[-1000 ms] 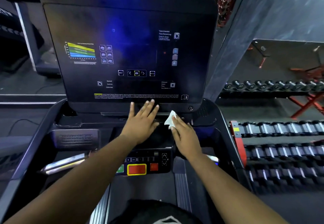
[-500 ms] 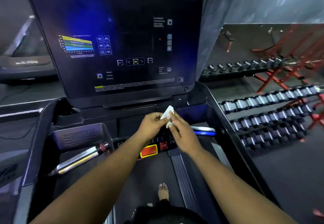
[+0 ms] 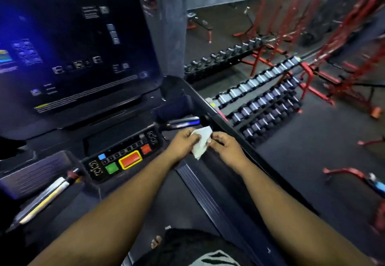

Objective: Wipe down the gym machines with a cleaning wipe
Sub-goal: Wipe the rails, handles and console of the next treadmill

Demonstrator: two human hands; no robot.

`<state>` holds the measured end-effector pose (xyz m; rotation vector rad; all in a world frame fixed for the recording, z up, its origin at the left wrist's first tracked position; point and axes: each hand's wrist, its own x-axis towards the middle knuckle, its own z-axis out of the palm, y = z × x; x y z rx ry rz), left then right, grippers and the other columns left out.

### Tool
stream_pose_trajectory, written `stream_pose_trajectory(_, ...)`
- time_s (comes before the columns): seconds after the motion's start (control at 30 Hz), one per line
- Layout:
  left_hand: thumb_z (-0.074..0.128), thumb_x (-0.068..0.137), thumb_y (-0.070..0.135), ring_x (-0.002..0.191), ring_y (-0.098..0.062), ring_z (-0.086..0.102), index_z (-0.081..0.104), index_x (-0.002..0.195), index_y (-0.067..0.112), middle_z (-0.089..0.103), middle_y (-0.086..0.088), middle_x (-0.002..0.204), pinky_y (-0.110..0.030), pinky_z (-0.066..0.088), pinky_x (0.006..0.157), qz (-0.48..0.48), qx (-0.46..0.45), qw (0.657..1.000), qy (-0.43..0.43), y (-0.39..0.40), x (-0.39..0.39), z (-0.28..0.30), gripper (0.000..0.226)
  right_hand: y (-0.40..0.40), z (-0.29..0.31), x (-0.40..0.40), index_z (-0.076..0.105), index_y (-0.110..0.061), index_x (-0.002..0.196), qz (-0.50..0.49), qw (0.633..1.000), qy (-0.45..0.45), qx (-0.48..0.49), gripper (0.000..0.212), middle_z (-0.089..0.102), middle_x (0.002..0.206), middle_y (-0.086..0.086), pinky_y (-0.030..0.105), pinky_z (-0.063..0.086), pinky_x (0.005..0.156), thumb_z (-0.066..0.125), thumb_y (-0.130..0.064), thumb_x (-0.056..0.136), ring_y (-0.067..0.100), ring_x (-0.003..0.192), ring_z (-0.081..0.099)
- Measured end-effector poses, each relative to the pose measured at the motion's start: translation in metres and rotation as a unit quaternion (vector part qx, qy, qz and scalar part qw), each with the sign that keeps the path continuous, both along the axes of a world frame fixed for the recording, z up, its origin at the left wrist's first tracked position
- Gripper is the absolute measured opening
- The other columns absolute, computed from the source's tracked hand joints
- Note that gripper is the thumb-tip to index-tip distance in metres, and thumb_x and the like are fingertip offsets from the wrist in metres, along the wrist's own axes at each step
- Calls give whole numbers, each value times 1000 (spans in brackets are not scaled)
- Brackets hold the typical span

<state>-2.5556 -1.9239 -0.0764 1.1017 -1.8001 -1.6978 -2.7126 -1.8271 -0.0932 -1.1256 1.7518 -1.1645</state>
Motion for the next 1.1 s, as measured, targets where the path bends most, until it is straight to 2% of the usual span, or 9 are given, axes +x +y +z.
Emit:
stream_pose_trajectory(0.1,58,97,6,54,3,50,63,91,6,60,4,70,-18,42,55,-37,-19,999,-6,51,-46,-4,8,71,4,-37,69,-13,99,-63,998,-16,4,5,73,94,0,22,50,76,68,-9,96,6,81,63)
stream_pose_trajectory(0.2,60,101,9,60,-8,53,64,93,-3,62,-1,71,-25,45,57,-75,-17,997,-3,111,-97,-12,15,151,1,-77,66,-16,92,-135,990,-38,3,7,70,86,0,25,51,67,68,-12,97,10,76,61)
stream_pose_trajectory(0.37,69,95,21,67,-18,59,69,89,5,68,-3,74,-35,50,65,-124,7,992,30,216,-175,-19,17,281,-4,-137,65,-4,102,-253,965,-67,0,5,68,86,8,17,49,57,65,-8,97,6,62,60)
stream_pose_trajectory(0.5,68,98,18,62,-21,55,66,84,6,62,-10,71,-32,47,57,-195,43,979,27,317,-228,-23,19,392,-16,-173,65,-10,96,-333,939,-88,-1,3,69,86,12,22,49,59,66,-7,96,10,61,59)
stream_pose_trajectory(0.63,68,97,13,56,-6,50,65,90,-1,59,-3,71,-21,42,53,-249,-17,968,0,390,-272,-27,16,482,-20,-188,63,-15,84,-414,907,-82,-2,14,66,79,1,21,48,67,72,-8,92,11,70,58)
stream_pose_trajectory(0.77,72,94,14,54,5,46,65,78,17,56,9,65,-17,39,56,-330,-91,939,-31,454,-317,-31,17,563,-22,-186,64,-11,81,-484,872,-66,-7,16,62,70,-4,13,39,57,78,-15,88,-2,57,49)
stream_pose_trajectory(0.83,70,95,13,53,5,47,64,79,15,55,9,65,-15,38,55,-388,-94,916,-34,491,-337,-32,17,601,-24,-180,64,-9,83,-531,845,-67,-14,17,62,68,-5,13,39,56,78,-17,88,-1,56,50)
stream_pose_trajectory(0.97,66,98,28,70,-17,60,60,80,23,66,-2,76,-34,54,71,-487,-49,870,-55,555,-362,-43,19,661,-27,-162,59,-11,85,-607,785,-117,-32,16,64,66,-2,18,49,53,74,-7,90,7,54,59)
stream_pose_trajectory(1.1,61,99,34,73,-17,56,55,80,23,62,3,78,-37,46,72,-583,-105,804,-48,629,-380,-44,23,722,-17,-143,65,-16,97,-681,723,-103,-44,13,66,76,-2,20,49,56,68,-5,94,4,55,58)
